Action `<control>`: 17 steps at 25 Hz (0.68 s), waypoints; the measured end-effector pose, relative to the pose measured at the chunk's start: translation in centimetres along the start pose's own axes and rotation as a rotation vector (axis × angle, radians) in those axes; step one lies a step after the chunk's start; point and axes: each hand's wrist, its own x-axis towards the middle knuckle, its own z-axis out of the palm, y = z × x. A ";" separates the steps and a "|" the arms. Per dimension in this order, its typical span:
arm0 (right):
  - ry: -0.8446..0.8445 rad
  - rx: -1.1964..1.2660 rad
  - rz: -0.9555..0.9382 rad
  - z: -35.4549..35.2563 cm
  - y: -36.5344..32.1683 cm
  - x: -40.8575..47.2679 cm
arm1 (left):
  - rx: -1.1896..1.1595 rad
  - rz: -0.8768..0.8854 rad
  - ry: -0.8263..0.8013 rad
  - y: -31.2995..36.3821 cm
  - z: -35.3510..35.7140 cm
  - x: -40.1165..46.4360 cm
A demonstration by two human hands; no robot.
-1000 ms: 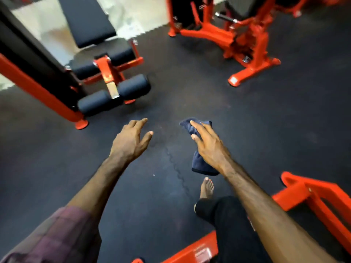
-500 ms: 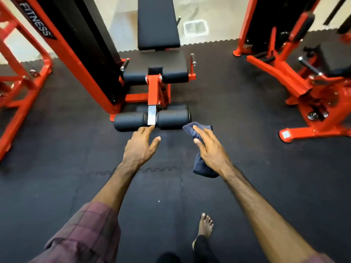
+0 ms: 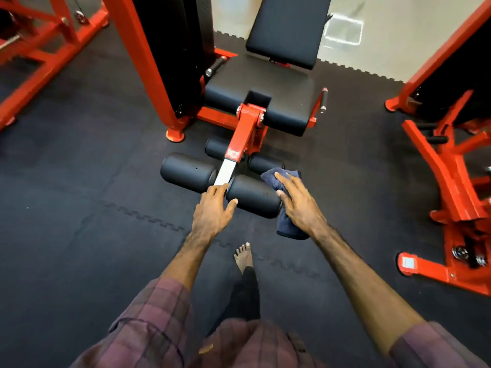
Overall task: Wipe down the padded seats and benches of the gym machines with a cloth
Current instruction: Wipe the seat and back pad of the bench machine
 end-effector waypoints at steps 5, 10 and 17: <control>-0.050 -0.018 -0.028 -5.0 3.1 12.3 | -0.007 -0.039 0.001 5.1 -0.3 11.6; -0.039 -0.047 -0.035 -10.1 5.8 23.5 | 0.030 -0.063 0.064 9.5 -1.3 21.3; -0.163 -0.150 -0.110 -14.0 17.1 40.6 | 0.133 -0.155 0.141 13.7 2.9 34.7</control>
